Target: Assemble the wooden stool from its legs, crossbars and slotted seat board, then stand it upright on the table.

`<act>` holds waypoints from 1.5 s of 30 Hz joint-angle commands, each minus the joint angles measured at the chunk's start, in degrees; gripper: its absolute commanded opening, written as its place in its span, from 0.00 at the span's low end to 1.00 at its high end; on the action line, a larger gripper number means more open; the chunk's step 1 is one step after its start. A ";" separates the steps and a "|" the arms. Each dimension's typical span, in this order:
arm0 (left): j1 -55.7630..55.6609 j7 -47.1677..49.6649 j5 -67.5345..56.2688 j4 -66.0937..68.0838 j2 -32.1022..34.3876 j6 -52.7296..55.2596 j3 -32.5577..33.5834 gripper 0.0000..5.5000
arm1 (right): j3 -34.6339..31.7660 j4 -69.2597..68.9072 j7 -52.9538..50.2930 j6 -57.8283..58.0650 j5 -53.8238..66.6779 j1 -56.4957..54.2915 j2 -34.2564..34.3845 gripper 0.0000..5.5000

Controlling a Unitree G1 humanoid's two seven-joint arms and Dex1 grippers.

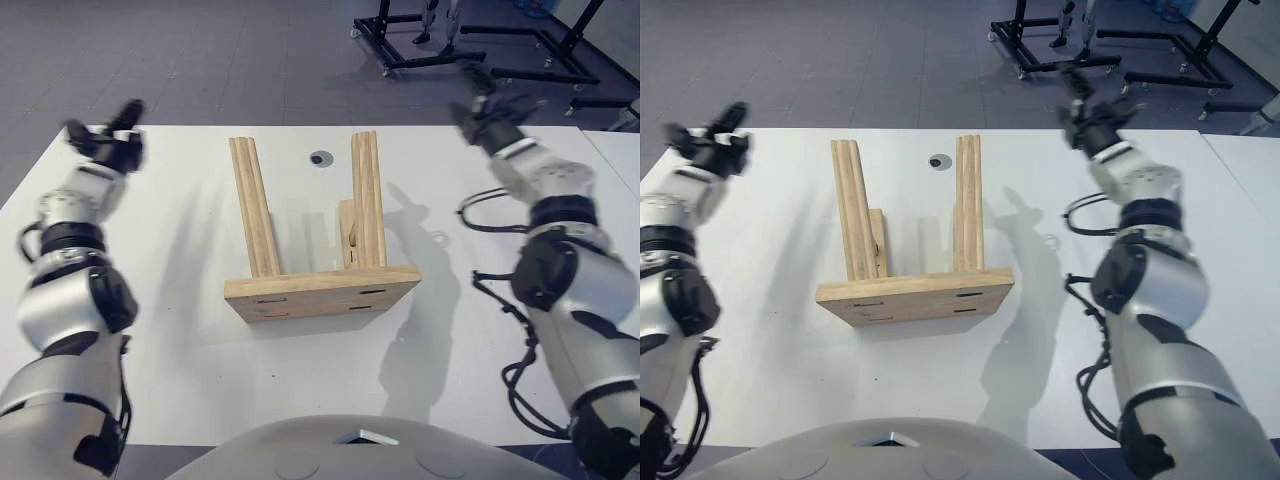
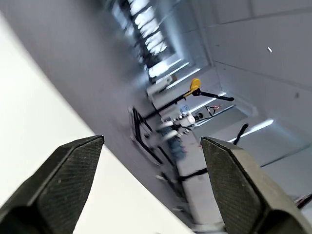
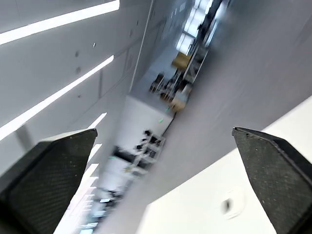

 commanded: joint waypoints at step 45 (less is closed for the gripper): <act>56.18 -35.19 28.78 -71.94 -0.43 -14.26 -23.98 0.66 | 34.19 -53.96 41.83 -15.54 -20.82 48.33 1.96 0.93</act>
